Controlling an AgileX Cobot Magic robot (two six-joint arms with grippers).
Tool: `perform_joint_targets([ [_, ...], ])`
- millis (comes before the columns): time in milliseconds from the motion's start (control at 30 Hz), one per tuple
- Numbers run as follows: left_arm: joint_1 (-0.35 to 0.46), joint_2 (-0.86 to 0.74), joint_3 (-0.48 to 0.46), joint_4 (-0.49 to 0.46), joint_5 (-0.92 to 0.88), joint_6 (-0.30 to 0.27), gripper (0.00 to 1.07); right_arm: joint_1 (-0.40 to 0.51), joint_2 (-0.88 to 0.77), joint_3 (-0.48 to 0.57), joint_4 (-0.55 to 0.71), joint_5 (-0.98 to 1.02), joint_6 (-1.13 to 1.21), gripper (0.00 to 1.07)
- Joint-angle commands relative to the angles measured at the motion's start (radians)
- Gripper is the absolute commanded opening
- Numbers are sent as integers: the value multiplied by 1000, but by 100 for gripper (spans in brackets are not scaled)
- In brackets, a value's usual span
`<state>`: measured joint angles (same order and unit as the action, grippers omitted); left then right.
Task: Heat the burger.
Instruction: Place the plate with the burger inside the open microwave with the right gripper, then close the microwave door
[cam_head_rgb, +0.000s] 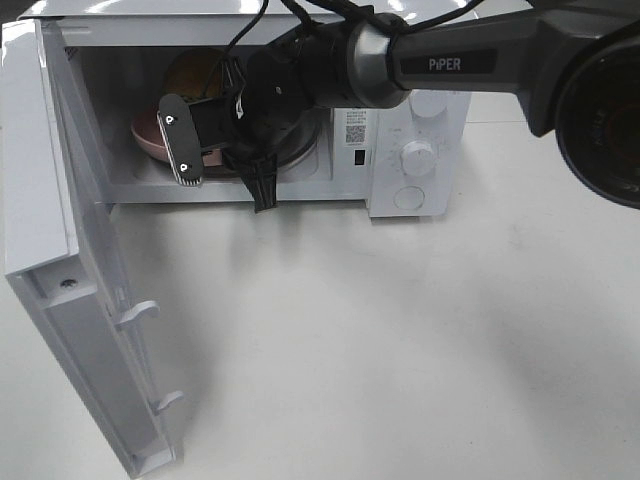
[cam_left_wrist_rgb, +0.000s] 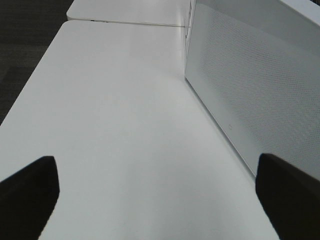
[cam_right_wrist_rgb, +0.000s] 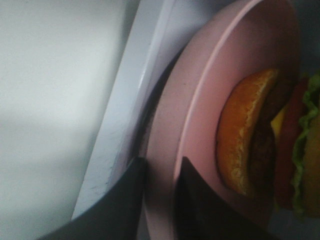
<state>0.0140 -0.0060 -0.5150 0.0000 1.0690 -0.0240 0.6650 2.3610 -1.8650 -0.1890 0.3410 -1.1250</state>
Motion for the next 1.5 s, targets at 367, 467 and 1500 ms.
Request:
perform_joint_targets([
  [367,-3,-15,0,0,-1,-1,103,-6,-20,-9,-6,23,85,51],
  [467,-3,-15,0,0,-1,-1,103,-6,-33,3,-2,27,91,55],
  [1500,-3,-15,0,0,-1,-1,103,1,-354,469,42,-154,175,77],
])
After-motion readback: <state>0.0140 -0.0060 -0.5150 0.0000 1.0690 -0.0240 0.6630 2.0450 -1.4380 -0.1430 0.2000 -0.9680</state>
